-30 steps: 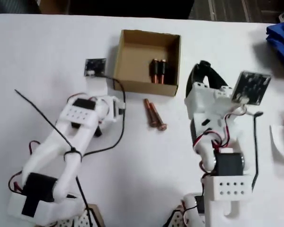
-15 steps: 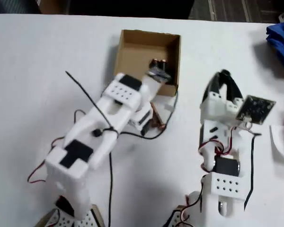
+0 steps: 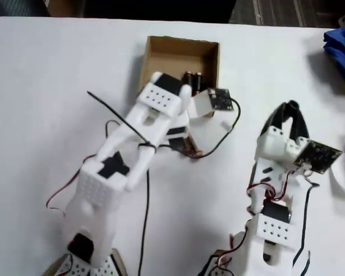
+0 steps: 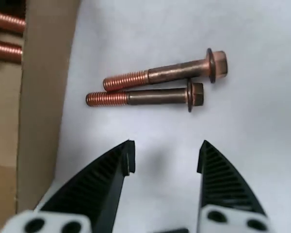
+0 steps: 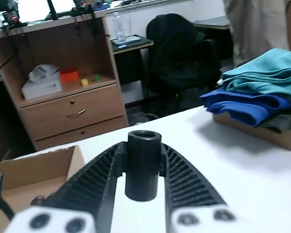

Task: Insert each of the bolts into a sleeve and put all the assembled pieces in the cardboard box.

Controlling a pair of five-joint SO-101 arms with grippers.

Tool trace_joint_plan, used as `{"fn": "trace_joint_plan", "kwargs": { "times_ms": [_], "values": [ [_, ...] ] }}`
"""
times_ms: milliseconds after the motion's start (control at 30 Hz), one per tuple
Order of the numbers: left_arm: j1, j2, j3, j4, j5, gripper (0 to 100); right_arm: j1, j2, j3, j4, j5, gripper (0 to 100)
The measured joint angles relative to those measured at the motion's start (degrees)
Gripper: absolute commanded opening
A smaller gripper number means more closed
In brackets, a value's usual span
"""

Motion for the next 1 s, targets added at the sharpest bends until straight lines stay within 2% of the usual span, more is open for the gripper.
{"fn": "trace_joint_plan", "kwargs": {
  "times_ms": [267,467,733,1000],
  "values": [
    [0.0,9.2,-15.3,3.3,-3.3,23,2.5,0.0,0.4,-2.4,0.0,2.0],
    [3.3,14.7,-21.9,8.9,-14.3,23,2.5,0.0,0.4,-2.4,0.0,2.0],
    [5.7,16.4,-22.6,11.5,-23.5,23,2.5,0.0,0.4,-2.4,0.0,2.0],
    [5.7,16.4,-22.6,11.6,-25.7,23,2.5,0.0,0.4,-2.4,0.0,2.0]
  ]
}}
